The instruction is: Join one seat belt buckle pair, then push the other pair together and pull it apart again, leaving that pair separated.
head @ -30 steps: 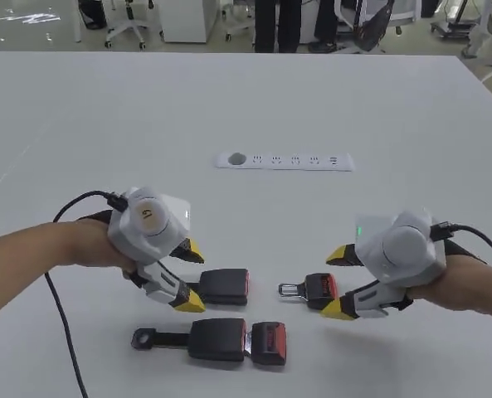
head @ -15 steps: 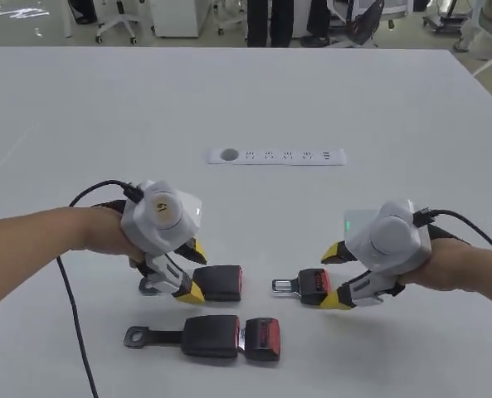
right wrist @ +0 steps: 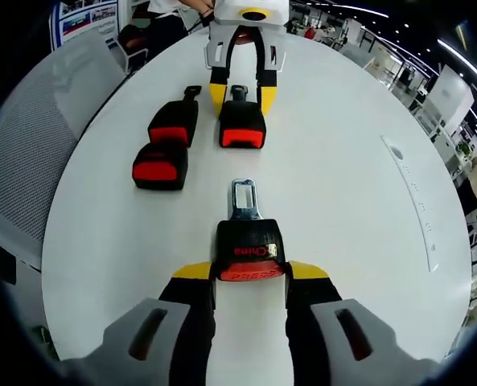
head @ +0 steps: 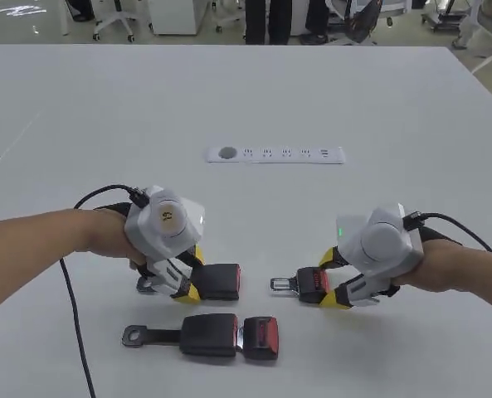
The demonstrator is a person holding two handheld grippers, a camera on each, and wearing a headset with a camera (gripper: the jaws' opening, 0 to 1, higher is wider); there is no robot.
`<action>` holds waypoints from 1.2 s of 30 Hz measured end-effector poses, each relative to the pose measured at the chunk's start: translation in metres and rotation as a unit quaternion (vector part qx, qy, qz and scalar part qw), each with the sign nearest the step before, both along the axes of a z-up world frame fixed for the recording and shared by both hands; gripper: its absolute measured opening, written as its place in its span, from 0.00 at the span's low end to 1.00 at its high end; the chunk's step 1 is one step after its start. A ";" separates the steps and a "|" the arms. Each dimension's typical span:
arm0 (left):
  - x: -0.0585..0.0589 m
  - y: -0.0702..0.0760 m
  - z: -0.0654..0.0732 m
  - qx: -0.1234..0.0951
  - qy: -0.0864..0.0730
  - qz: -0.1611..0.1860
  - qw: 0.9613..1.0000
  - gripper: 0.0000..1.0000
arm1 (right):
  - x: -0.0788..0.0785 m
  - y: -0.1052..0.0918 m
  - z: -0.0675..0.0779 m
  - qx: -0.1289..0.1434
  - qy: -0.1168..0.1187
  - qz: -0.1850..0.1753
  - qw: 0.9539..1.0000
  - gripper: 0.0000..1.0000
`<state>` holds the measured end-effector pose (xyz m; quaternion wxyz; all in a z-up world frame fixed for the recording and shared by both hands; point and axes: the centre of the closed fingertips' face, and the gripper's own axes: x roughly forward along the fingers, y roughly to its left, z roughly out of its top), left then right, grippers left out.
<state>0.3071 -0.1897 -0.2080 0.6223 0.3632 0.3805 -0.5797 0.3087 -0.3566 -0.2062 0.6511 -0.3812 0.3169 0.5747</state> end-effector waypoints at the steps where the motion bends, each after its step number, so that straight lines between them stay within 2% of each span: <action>1: 0.000 0.000 0.000 -0.001 0.001 0.000 1.000 0.33 | 0.000 0.000 -0.001 0.000 0.000 0.000 1.000 0.32; 20: 0.000 0.000 -0.002 0.009 0.011 -0.001 1.000 0.32 | 0.003 0.005 -0.001 0.007 -0.003 -0.003 1.000 0.31; 26: 0.003 0.001 -0.004 0.023 0.011 -0.010 1.000 0.32 | 0.003 0.016 0.001 0.013 -0.008 0.002 1.000 0.31; 36: 0.001 0.002 -0.004 0.029 0.015 -0.002 0.999 0.32 | -0.002 0.028 0.003 0.018 -0.007 0.005 1.000 0.31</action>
